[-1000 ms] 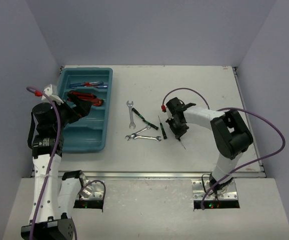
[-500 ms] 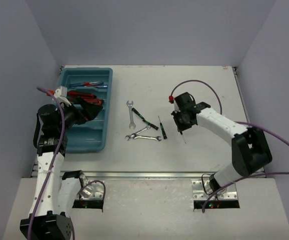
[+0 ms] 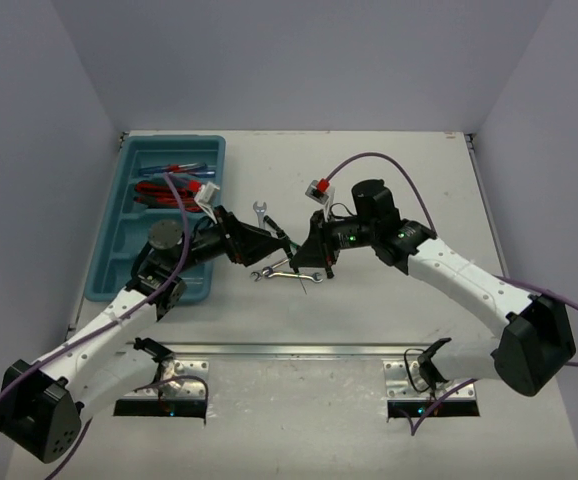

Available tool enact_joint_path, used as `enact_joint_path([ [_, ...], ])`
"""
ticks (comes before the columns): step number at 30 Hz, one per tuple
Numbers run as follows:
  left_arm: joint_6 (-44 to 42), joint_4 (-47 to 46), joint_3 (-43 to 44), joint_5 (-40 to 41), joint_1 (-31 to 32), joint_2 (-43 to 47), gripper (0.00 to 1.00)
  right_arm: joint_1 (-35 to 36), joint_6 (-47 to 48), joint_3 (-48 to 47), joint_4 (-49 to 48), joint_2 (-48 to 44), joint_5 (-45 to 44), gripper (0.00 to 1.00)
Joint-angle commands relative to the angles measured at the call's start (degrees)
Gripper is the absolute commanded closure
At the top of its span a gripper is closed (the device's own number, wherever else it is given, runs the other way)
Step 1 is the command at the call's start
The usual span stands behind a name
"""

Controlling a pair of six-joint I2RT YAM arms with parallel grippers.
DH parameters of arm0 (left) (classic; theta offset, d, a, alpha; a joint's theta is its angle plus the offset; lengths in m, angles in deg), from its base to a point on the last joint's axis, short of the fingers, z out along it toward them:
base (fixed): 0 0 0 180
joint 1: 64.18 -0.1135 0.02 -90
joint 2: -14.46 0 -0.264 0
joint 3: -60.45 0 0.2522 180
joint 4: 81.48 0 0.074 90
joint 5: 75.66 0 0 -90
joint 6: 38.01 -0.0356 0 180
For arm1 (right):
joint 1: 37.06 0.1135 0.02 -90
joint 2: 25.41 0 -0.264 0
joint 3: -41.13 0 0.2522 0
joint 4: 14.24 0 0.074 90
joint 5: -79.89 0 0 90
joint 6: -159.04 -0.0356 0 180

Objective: Sort the tools into containers

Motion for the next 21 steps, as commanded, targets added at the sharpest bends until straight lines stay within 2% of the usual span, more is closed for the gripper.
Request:
enact_joint_path([
  [1, -1.52, -4.41, 3.89, 7.59, 4.28, -2.22, 0.07, 1.06, -1.78, -1.76, -5.48, -1.44, 7.62, 1.0],
  [3, -1.57, -3.91, 4.75, 9.0, 4.7, -3.15, 0.1, 1.21, -1.89, -2.05, -5.35, -1.37, 7.79, 1.0],
  [5, -1.67, -3.98, 5.9, 9.62, 6.14, -4.71, 0.2, 1.86, -2.13, -2.84, -5.74, -1.1, 8.13, 1.0],
  [9, -1.84, -3.68, 7.67, 9.44, 8.55, -6.71, 0.48, 2.03, -2.44, -3.84, -5.74, -0.71, 6.85, 1.0],
  [13, -1.76, -3.41, 7.33, 9.66, 10.47, -8.12, 0.64, 2.07, -2.6, -4.31, -5.26, -0.58, 3.94, 1.0],
  [15, -2.01, -2.88, 7.59, 9.75, 11.15, -8.7, 0.81, 2.03, -2.69, -4.03, -5.11, -0.67, 2.46, 1.0],
  [16, -2.0, -2.4, 7.61, 9.93, 11.35, -8.99, 0.96, 2.01, -2.83, -3.93, -5.08, -0.67, 1.03, 1.0],
  [21, -2.63, 2.56, 9.77, 15.33, 11.33, -8.17, 1.0, 1.71, -3.36, -3.38, -5.16, -1.31, -2.22, 0.99],
])
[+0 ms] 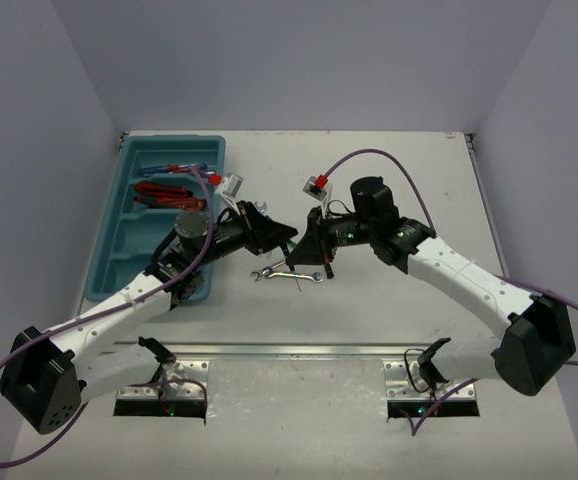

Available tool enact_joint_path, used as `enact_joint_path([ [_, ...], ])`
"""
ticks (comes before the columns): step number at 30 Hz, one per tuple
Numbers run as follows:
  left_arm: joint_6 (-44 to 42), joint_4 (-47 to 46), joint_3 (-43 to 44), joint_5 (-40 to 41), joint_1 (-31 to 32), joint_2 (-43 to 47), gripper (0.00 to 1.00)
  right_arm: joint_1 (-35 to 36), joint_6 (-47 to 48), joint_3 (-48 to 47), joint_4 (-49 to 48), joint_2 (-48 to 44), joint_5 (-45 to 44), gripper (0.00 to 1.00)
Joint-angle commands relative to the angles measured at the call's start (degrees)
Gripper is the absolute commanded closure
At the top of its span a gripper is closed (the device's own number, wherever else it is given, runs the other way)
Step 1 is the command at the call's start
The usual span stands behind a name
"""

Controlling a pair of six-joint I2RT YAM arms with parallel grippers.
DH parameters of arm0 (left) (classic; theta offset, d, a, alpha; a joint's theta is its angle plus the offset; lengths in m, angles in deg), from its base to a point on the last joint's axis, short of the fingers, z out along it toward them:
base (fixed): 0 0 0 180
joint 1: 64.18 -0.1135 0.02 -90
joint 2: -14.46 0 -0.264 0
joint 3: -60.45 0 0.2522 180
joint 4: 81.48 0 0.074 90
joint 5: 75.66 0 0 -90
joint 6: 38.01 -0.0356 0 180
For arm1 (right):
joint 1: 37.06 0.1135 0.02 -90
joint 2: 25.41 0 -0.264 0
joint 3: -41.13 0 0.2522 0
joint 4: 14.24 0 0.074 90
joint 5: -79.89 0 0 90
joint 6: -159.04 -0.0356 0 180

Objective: Sort the tools into containers

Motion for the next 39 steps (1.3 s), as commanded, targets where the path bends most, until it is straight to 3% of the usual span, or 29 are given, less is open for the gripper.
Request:
enact_joint_path([
  [1, -1.27, 4.25, 4.27, 5.19, 0.84, 1.23, 1.0, -0.4, -0.65, -1.63, -2.86, -1.86, -5.6, 0.88],
  [2, -1.35, 7.76, 5.46, 9.99, 0.77, 0.94, 1.0, -0.88, -0.3, -1.42, -1.05, -2.78, -8.53, 0.66],
  [4, -1.29, 13.28, 7.53, 16.32, 0.2, -0.09, 1.0, -1.36, 0.65, -0.88, 1.91, -4.3, -13.65, 0.39],
  [5, -1.0, 21.86, 10.56, 22.44, -1.17, -1.93, 1.0, -1.82, 2.37, 0.09, 5.34, -6.59, -21.78, 0.06],
  [6, -0.43, 23.21, 12.45, 25.71, -1.38, -3.11, 1.0, -2.11, 2.63, 0.92, 7.14, -7.92, -27.37, 0.01],
  [9, 2.81, 31.82, 15.29, 29.15, -14.54, -4.48, 1.0, -4.53, 3.6, 4.59, 11.64, -11.99, -41.53, 0.01],
  [14, 8.44, 34.3, 13.55, 35.08, -32.11, -2.21, 1.0, -9.45, 3.52, 9.85, 12.47, -14.93, -44.15, 0.01],
  [19, 11.13, 33.94, 13.4, 46.27, -37.57, -4.93, 1.0, -9.97, 3.92, 9.97, 12.1, -12.07, -41.28, 0.01],
  [26, 13.11, 32.72, 11.66, 45.13, -45.77, -12.22, 1.0, -9.97, 4.31, 11.15, 11.25, -11.53, -41.0, 0.01],
  [28, 13.1, 31.84, 11.4, 44.08, -46.12, -13.85, 0.93, -9.97, 3.8, 11.48, 10.53, -10.97, -41.07, 0.01],
  [29, 13.11, 31.55, 11.39, 43.56, -46.19, -14.35, 0.75, -9.97, 3.28, 11.43, 10.46, -10.41, -41.16, 0.01],
  [30, 13.11, 31.49, 11.32, 42.96, -46.21, -14.64, 0.71, -9.97, 3.17, 11.13, 10.67, -9.45, -41.6, 0.01],
  [32, 13.14, 30.64, 10.89, 41.35, -46.21, -14.96, 0.31, -9.91, 1.43, 8.84, 13.05, -5.22, -42.71, 0.01],
  [34, 13.19, 31.71, 10.91, 40.02, -46.15, -14.48, 0.11, -9.61, 0.66, 5.81, 15.32, 0.18, -43.29, 0.01],
  [36, 12.59, 33.1, 11.68, 38.56, -46.12, -12.2, 0.03, -8.08, 0.1, 4.04, 15.99, 3.11, -44.76, 0.01],
  [39, 9.15, 35.18, 12.5, 34.61, -46.06, -5.82, 0.0, -5.73, -0.76, 2.04, 16.46, 9.27, -49.13, 0.04],
])
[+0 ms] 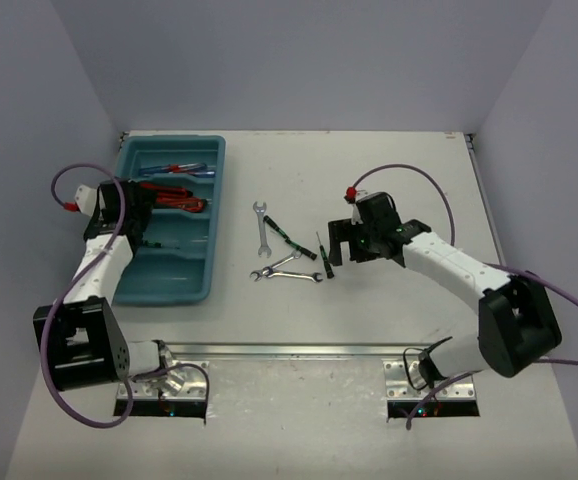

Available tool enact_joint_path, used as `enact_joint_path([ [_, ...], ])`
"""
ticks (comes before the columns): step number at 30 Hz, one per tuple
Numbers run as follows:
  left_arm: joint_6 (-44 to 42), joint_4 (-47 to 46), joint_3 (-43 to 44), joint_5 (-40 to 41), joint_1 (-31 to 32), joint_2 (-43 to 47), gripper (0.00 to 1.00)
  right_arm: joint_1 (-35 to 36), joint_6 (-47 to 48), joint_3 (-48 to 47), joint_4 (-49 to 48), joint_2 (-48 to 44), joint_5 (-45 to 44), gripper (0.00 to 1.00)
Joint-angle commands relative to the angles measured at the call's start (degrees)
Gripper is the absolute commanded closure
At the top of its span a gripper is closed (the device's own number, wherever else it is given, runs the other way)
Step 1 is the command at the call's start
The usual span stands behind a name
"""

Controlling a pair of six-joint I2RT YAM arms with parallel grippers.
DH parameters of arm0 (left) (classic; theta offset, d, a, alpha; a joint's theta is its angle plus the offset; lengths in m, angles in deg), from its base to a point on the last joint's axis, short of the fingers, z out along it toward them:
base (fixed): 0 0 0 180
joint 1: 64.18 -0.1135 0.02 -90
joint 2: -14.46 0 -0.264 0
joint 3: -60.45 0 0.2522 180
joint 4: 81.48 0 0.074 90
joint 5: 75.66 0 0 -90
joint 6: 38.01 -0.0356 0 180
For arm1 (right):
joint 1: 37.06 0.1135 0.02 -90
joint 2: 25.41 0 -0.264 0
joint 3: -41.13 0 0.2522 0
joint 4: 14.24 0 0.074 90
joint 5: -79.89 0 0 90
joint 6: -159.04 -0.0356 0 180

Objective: Sort the tools into containers

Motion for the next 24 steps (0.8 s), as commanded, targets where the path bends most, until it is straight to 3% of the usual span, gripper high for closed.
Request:
enact_joint_path([
  [1, -4.64, 0.87, 2.32, -6.86, 0.16, 10.91, 0.0, 3.74, -2.14, -5.47, 1.58, 6.91, -6.73, 0.06],
  [7, -8.14, -1.93, -2.25, -20.24, 1.97, 30.04, 0.0, 6.06, -3.23, -10.18, 1.84, 16.83, -9.62, 0.26],
  [10, -11.23, -1.97, -3.3, -27.77, 2.07, 35.14, 0.0, 6.15, -3.14, -12.02, 1.47, 20.7, -8.02, 0.44],
  [15, -15.78, -4.38, -6.79, -36.62, 2.12, 36.01, 0.0, 6.15, -2.37, -15.27, 2.39, 26.61, -7.05, 0.57],
  [21, -18.7, -6.0, -10.95, -43.17, 3.3, 31.64, 0.0, 5.62, -1.84, -15.46, 2.63, 29.95, -8.99, 0.65],
  [22, -18.71, -6.08, -11.01, -43.19, 3.34, 31.62, 0.0, 5.52, -1.83, -15.37, 2.64, 29.96, -9.24, 0.69],
  [24, -18.96, -8.76, -12.82, -43.9, 4.83, 30.73, 0.0, 5.09, -1.66, -15.01, 2.9, 30.1, -9.31, 0.9],
])
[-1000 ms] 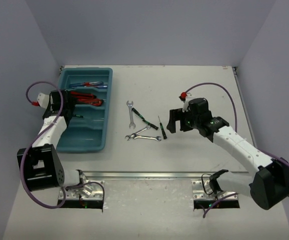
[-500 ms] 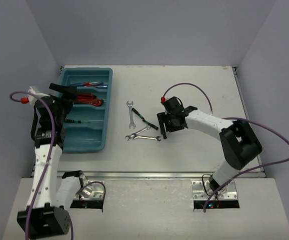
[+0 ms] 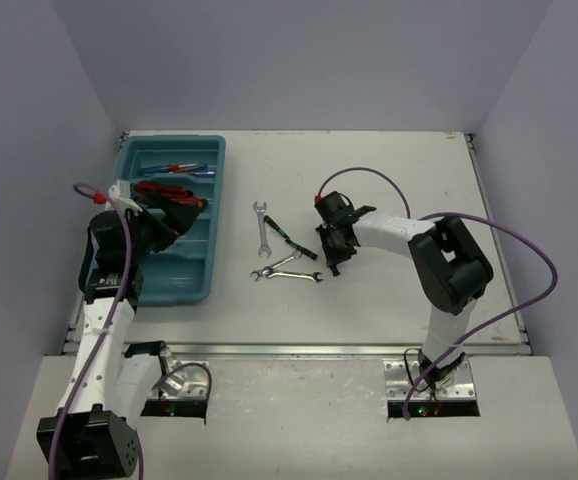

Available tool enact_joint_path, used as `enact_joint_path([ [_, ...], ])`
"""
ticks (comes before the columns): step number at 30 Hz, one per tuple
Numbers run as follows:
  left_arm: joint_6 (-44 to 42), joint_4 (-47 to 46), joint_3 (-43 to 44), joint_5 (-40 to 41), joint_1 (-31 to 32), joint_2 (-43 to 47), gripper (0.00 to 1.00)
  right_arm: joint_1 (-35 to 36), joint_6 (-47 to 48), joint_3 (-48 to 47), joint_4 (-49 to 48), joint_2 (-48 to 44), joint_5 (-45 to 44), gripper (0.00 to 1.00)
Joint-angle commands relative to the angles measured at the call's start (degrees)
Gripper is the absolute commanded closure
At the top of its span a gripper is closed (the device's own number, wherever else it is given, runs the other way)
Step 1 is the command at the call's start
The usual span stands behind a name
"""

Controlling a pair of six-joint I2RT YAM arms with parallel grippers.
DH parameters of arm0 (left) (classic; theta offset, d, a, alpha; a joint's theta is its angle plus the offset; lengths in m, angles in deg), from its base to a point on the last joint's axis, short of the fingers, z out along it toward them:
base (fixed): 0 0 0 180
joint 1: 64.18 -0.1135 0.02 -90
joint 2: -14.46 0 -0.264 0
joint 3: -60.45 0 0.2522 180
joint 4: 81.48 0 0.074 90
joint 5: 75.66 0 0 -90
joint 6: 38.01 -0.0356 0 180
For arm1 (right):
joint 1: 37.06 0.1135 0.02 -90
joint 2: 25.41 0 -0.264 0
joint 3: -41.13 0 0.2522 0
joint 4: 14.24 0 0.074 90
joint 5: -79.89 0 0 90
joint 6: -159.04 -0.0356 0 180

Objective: Sort the tools into containers

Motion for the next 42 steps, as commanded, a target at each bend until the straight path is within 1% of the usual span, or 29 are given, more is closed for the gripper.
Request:
enact_joint_path([
  [1, -2.26, -5.62, -2.03, -5.71, 2.95, -0.77, 0.0, -0.76, 0.15, -0.1, 0.73, 0.79, -0.89, 0.95],
  [2, -2.18, -6.61, -2.56, -6.43, 4.11, -1.76, 0.0, -0.89, 0.27, 0.62, 0.86, -0.24, -0.36, 1.0],
  [3, -1.77, -7.91, -2.91, -7.11, 6.35, -2.79, 0.0, -0.96, 0.28, 0.97, 0.93, -2.01, -0.36, 1.0],
  [5, -0.76, -13.8, -3.34, -7.2, 12.62, -4.34, 0.0, -0.98, 0.02, 2.32, 1.06, -5.27, -0.2, 1.0],
  [6, -0.18, -16.78, -3.83, -7.73, 15.23, -4.88, 0.0, -0.98, -0.17, 3.35, 0.92, -8.82, 0.63, 1.0],
  [8, 2.92, -28.01, -5.46, -12.03, 19.57, -7.39, 0.0, -0.98, -0.11, 5.91, -3.65, -14.56, 5.25, 1.0],
  [10, 6.77, -37.34, -7.86, -15.97, 21.4, -11.33, 0.0, -0.92, 0.39, 10.72, -9.7, -21.71, 13.78, 1.0],
  [12, 9.0, -45.51, -8.56, -18.75, 23.61, -15.01, 0.0, -0.89, 0.47, 15.01, -19.33, -27.83, 25.93, 1.0],
  [14, 10.39, -49.0, -8.38, -18.89, 25.64, -17.81, 0.0, -0.89, 0.29, 17.88, -24.56, -32.49, 31.32, 1.0],
  [16, 11.2, -56.0, -8.07, -18.59, 30.83, -19.43, 0.0, -0.91, -0.16, 19.53, -29.25, -35.21, 42.61, 1.0],
  [17, 10.99, -56.46, -7.88, -18.38, 31.54, -19.91, 0.0, -0.96, -0.5, 20.25, -30.19, -35.48, 44.07, 1.0],
  [18, 10.34, -57.91, -7.07, -17.44, 34.24, -20.47, 0.0, -0.88, -2.0, 21.23, -34.02, -36.53, 49.55, 1.0],
  [19, 9.85, -57.98, -6.39, -16.52, 35.79, -20.84, 0.0, -0.82, -3.36, 22.04, -36.81, -37.33, 52.41, 1.0],
  [21, 9.64, -58.21, -5.69, -15.13, 37.15, -21.29, 0.01, -0.8, -4.82, 22.7, -40.68, -38.43, 55.18, 1.0],
  [22, 9.7, -58.47, -5.4, -14.78, 37.98, -21.68, 0.05, -0.8, -5.47, 22.8, -41.52, -39.0, 56.34, 1.0],
  [25, 9.96, -58.61, -4.52, -14.26, 39.27, -22.95, 0.25, -0.88, -6.18, 22.31, -41.76, -40.32, 57.3, 1.0],
  [28, 10.79, -58.61, -3.9, -13.88, 39.99, -24.59, 0.51, -0.8, -5.52, 22.21, -41.62, -41.59, 57.23, 1.0],
  [30, 10.87, -58.53, -3.42, -14.27, 40.71, -25.48, 0.74, -0.8, -5.35, 22.05, -40.9, -42.0, 56.44, 1.0],
  [31, 10.96, -58.53, -3.17, -14.44, 40.97, -25.66, 0.82, -0.8, -5.27, 21.97, -40.4, -42.09, 55.61, 1.0],
  [32, 10.96, -58.16, -2.72, -14.64, 41.23, -25.73, 0.95, -0.86, -5.45, 21.72, -39.81, -41.97, 54.07, 1.0],
  [33, 10.83, -57.64, -2.31, -14.54, 41.34, -25.58, 1.0, -1.11, -5.7, 21.43, -39.35, -41.78, 53.04, 1.0],
  [34, 10.7, -56.92, -2.1, -14.37, 41.34, -25.41, 1.0, -1.51, -6.1, 21.26, -39.13, -41.66, 52.46, 1.0],
  [35, 9.96, -54.97, -1.66, -13.57, 41.32, -24.97, 1.0, -2.01, -6.78, 21.18, -39.07, -41.62, 51.96, 0.95],
  [36, 8.25, -51.59, -0.65, -11.73, 41.28, -23.96, 1.0, -2.58, -7.66, 21.01, -38.94, -41.53, 51.39, 0.85],
  [37, 6.7, -47.5, 0.56, -7.94, 41.15, -22.95, 1.0, -3.15, -8.2, 20.78, -37.17, -41.58, 49.9, 0.65],
  [38, 5.33, -42.55, 2.02, -1.71, 40.93, -21.93, 1.0, -3.72, -8.32, 20.5, -33.38, -41.8, 47.27, 0.35],
  [40, 4.61, -27.33, 5.06, 7.64, 38.6, -20.77, 1.0, -4.34, -5.8, 19.36, -26.0, -43.02, 34.96, 0.04],
  [41, 5.17, -19.5, 6.97, 14.12, 36.09, -20.2, 1.0, -4.61, -4.97, 18.41, -20.62, -43.71, 26.94, 0.01],
  [42, 6.19, -13.28, 8.22, 19.84, 32.7, -19.55, 1.0, -4.83, -4.38, 17.73, -16.06, -44.49, 20.82, 0.01],
])
